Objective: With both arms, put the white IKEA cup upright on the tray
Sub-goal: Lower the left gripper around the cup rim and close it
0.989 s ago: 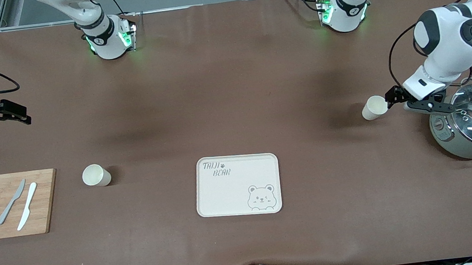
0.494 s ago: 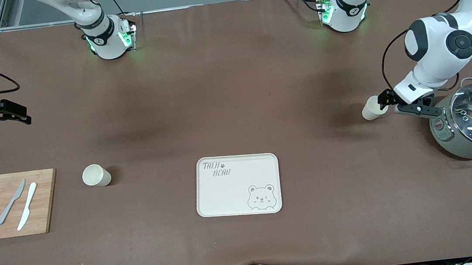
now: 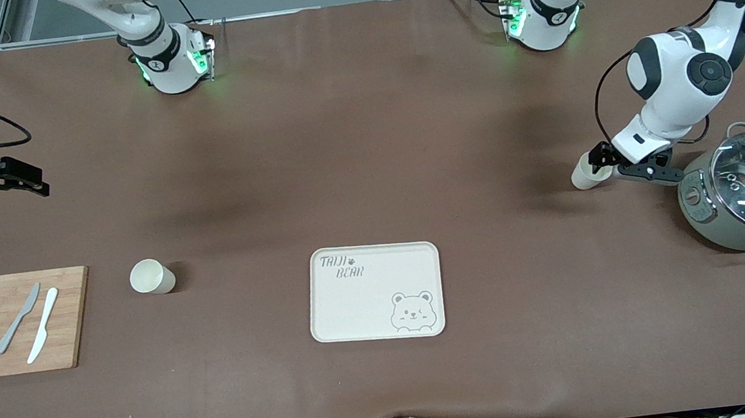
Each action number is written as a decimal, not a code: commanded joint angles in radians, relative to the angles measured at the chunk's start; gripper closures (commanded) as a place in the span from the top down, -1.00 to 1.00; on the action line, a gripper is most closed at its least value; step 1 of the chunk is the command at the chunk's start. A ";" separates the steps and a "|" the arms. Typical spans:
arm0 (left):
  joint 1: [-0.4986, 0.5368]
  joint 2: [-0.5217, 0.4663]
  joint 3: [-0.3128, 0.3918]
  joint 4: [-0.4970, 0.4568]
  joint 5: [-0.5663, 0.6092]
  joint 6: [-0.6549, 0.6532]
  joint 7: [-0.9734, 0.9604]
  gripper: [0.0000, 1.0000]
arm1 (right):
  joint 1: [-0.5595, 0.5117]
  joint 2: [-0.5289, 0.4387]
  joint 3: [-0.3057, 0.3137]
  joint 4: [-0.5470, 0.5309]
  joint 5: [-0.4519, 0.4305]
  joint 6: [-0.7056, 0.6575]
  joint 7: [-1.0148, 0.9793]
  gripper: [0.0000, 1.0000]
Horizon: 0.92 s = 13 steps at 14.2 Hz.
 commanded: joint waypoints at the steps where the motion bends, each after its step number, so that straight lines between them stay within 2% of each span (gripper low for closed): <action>1: 0.011 -0.012 0.002 -0.042 -0.002 0.049 0.022 1.00 | -0.001 0.011 0.005 0.022 -0.013 -0.012 0.005 1.00; 10: 0.035 -0.009 0.001 -0.060 0.000 0.069 0.044 1.00 | -0.001 0.011 0.005 0.019 -0.013 -0.008 0.005 1.00; 13: 0.034 0.023 -0.006 -0.060 0.000 0.107 0.042 1.00 | 0.000 0.015 0.005 0.006 -0.014 0.000 0.013 1.00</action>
